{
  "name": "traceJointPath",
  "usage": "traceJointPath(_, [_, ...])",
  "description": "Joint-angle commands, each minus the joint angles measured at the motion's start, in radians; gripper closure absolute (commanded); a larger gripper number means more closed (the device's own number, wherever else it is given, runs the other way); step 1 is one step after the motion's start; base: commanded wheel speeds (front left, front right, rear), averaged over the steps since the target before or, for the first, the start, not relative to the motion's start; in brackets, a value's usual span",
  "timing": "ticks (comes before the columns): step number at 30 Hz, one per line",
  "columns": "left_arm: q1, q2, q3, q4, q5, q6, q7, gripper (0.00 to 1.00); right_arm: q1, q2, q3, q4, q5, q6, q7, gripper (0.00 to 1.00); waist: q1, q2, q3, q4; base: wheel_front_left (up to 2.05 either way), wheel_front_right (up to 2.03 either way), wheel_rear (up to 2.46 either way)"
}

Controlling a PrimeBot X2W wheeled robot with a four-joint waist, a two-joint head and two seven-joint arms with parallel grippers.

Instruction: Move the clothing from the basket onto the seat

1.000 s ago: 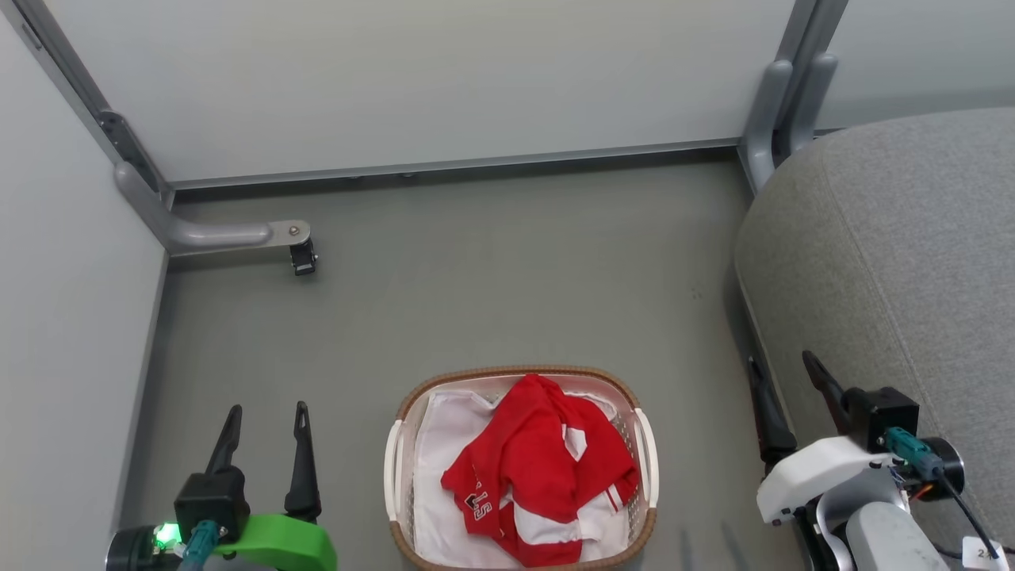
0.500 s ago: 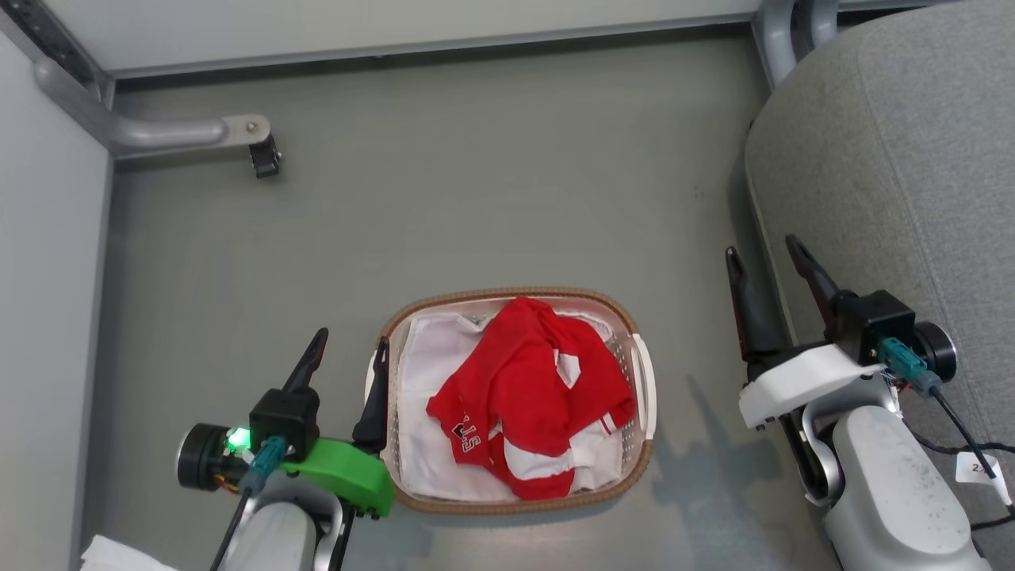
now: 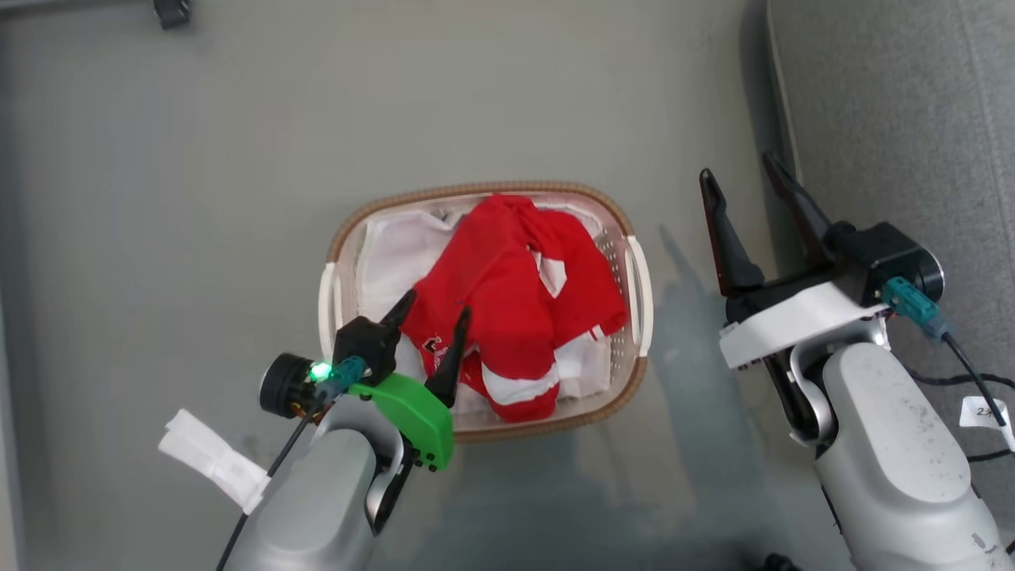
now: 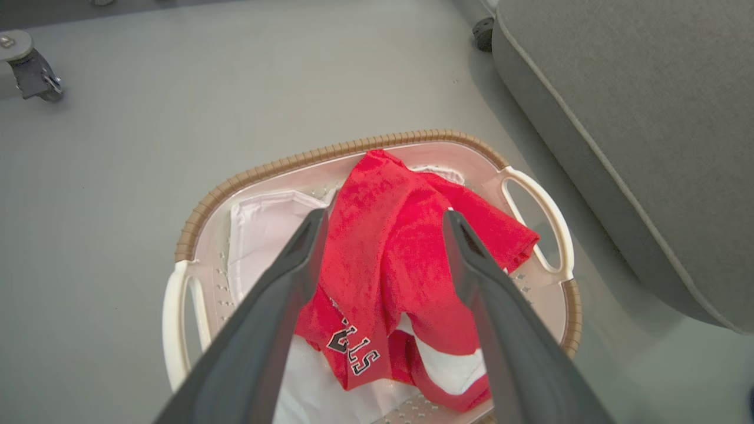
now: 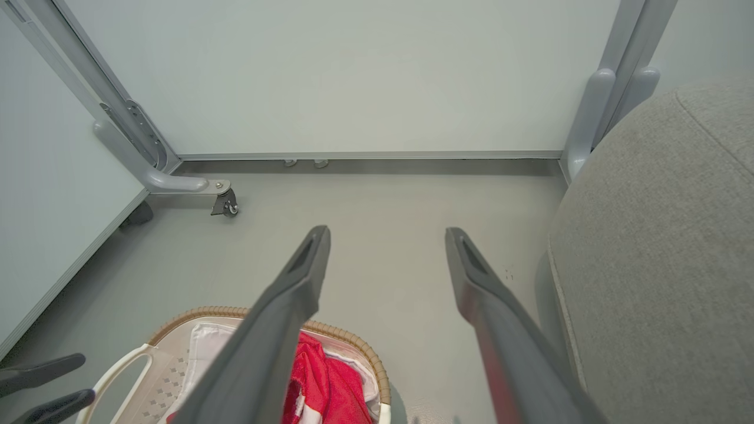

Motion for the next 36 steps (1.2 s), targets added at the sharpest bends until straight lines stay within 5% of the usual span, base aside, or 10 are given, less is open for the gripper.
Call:
traceJointPath(1, [-0.033, 0.007, -0.022, 0.031, -0.035, -0.003, -0.001, 0.0, -0.017, -0.007, 0.001, -0.009, 0.004, -0.001, -0.005, 0.0, -0.0002, 0.0, 0.116, -0.037, 0.0, 0.0, 0.0])
traceJointPath(14, [-0.167, 0.007, -0.283, 0.215, -0.373, -0.003, -0.001, 0.0, -0.055, -0.015, 0.004, -0.03, -0.004, -0.001, -0.005, 0.0, -0.0002, 0.0, 0.237, -0.065, 0.0, 0.0, 0.0])
traceJointPath(25, [-0.313, 0.011, -0.272, 0.272, -0.429, -0.003, -0.001, 0.0, -0.069, 0.012, -0.001, -0.05, -0.003, -0.001, -0.005, 0.0, -0.0002, 0.0, 0.305, -0.098, 0.0, 0.0, 0.0])
traceJointPath(26, [-0.322, 0.011, -0.267, 0.275, -0.426, -0.003, -0.001, 0.11, -0.069, 0.014, 0.0, -0.052, -0.003, -0.001, -0.005, 0.0, -0.0002, 0.0, 0.309, -0.101, 0.0, 0.0, 0.0])
traceJointPath(27, [-0.334, 0.01, -0.261, 0.28, -0.419, -0.003, -0.001, 0.51, -0.07, 0.016, 0.002, -0.051, -0.004, -0.001, -0.005, 0.0, -0.0002, 0.0, 0.312, -0.104, 0.0, 0.0, 0.0])
traceJointPath(29, [-0.344, 0.011, -0.263, 0.3, -0.412, -0.003, -0.001, 0.91, -0.075, 0.015, 0.006, -0.044, -0.001, -0.001, -0.005, 0.0, -0.0002, 0.0, 0.314, -0.112, 0.0, 0.0, 0.0])
traceJointPath(30, [-0.346, 0.012, -0.27, 0.314, -0.406, -0.003, -0.001, 1.0, -0.077, 0.018, 0.008, -0.041, 0.001, -0.001, -0.005, 0.0, -0.0002, 0.0, 0.313, -0.116, 0.0, 0.0, 0.0])
traceJointPath(36, [-0.335, 0.02, -0.308, 0.356, -0.415, -0.003, -0.001, 1.0, -0.077, 0.029, 0.017, -0.023, 0.012, -0.001, -0.005, 0.0, -0.0002, 0.0, 0.287, -0.128, 0.0, 0.0, 0.0])
